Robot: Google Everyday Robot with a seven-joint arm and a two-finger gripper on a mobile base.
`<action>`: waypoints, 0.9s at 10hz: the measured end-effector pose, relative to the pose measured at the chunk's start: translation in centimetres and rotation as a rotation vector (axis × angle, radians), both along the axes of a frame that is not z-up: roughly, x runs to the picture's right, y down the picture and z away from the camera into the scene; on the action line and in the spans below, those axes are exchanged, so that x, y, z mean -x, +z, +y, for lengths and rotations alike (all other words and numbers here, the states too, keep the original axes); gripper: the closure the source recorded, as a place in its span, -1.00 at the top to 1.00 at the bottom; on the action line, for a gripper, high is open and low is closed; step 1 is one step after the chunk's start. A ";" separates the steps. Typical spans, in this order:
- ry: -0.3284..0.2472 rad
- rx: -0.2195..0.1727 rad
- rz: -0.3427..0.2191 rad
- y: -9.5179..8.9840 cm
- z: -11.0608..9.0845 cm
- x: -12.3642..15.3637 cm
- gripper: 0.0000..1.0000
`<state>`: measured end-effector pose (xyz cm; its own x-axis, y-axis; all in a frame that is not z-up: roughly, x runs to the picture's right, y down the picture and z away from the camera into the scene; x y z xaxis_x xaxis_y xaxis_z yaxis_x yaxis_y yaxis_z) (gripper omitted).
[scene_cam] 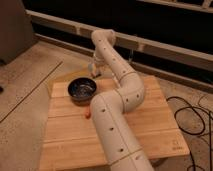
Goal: Place the white sponge in the ceramic bowl
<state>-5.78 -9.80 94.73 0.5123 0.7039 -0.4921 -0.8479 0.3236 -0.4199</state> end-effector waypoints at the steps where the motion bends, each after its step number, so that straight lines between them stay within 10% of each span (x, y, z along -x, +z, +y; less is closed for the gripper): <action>1: -0.031 0.004 -0.017 -0.2 0.2 1.3 -1.00; 9: -0.107 0.063 -0.124 -0.5 2.8 6.9 -1.00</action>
<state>-12.66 -7.00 94.19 0.6419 0.6121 -0.4618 -0.7507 0.3790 -0.5411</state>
